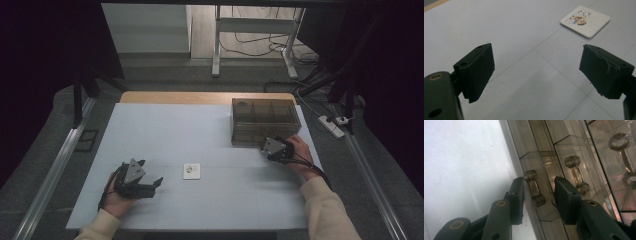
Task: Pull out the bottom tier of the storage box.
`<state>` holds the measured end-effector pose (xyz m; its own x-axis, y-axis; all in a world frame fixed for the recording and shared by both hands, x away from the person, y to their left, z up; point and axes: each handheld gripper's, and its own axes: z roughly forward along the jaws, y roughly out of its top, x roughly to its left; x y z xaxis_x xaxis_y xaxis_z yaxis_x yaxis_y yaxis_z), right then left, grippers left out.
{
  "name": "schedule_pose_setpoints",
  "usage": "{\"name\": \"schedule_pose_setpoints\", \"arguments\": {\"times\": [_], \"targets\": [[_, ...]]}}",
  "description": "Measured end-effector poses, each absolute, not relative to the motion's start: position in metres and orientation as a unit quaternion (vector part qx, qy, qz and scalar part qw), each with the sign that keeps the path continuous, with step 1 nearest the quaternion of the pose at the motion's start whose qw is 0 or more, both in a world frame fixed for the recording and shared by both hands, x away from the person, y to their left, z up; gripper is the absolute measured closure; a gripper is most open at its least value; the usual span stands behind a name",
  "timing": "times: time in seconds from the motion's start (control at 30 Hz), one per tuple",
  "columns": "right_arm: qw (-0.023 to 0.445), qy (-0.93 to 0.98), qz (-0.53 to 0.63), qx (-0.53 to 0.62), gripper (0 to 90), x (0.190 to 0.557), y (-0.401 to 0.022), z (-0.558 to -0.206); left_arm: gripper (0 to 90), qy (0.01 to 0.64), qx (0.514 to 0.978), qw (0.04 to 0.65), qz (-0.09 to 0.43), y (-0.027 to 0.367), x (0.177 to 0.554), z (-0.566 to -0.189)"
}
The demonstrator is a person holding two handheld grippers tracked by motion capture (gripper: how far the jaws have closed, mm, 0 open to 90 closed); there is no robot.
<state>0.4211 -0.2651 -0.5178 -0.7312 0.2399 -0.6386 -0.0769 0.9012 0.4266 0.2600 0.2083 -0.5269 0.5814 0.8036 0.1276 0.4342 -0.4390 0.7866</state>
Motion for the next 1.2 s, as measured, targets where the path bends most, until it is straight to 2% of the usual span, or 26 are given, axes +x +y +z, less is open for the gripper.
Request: {"name": "schedule_pose_setpoints", "arguments": {"times": [1.2], "targets": [[0.342, 0.909, 0.231, 0.055, 61.6, 0.4169, -0.2687, -0.5137, 12.9, 0.384, 0.811, 0.362, 0.251, 0.2084, 0.2607, -0.5284]]}}
